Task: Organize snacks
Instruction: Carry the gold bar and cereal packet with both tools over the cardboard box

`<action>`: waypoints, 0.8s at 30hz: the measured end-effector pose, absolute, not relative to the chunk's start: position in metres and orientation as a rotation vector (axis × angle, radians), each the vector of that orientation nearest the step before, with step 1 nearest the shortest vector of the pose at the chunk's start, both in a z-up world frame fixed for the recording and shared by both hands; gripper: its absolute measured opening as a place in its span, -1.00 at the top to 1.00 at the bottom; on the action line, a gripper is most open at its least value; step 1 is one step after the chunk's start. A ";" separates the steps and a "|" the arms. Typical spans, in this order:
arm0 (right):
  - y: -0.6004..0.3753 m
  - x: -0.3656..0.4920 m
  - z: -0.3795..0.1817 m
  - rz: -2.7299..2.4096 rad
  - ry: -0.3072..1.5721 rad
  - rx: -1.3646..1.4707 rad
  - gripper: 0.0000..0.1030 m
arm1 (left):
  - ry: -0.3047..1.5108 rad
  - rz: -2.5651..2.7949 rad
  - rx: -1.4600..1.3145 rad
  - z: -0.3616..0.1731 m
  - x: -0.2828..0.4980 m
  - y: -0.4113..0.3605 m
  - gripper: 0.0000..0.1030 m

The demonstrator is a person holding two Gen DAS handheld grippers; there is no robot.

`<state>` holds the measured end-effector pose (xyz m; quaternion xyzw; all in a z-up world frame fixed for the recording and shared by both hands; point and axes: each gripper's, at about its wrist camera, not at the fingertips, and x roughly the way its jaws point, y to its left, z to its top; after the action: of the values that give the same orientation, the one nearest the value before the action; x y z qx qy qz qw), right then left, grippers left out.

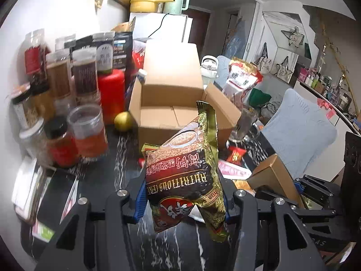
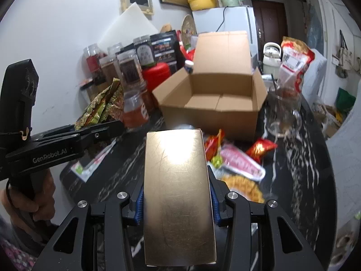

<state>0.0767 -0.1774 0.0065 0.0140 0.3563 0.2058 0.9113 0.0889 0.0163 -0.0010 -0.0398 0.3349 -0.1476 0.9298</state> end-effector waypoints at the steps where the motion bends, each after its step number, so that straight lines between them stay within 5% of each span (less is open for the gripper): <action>1: -0.177 0.081 0.009 0.419 0.730 0.018 0.15 | 0.681 -0.304 -0.081 0.002 0.092 0.015 0.04; 24: -0.183 0.244 0.044 0.410 0.668 -0.014 0.15 | 0.614 -0.364 -0.080 0.032 0.235 -0.011 0.04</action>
<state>0.2442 -0.1835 0.0442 -0.0067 0.3255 0.1998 0.9242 0.2348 -0.0106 0.0320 -0.0393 0.3004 -0.1779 0.9363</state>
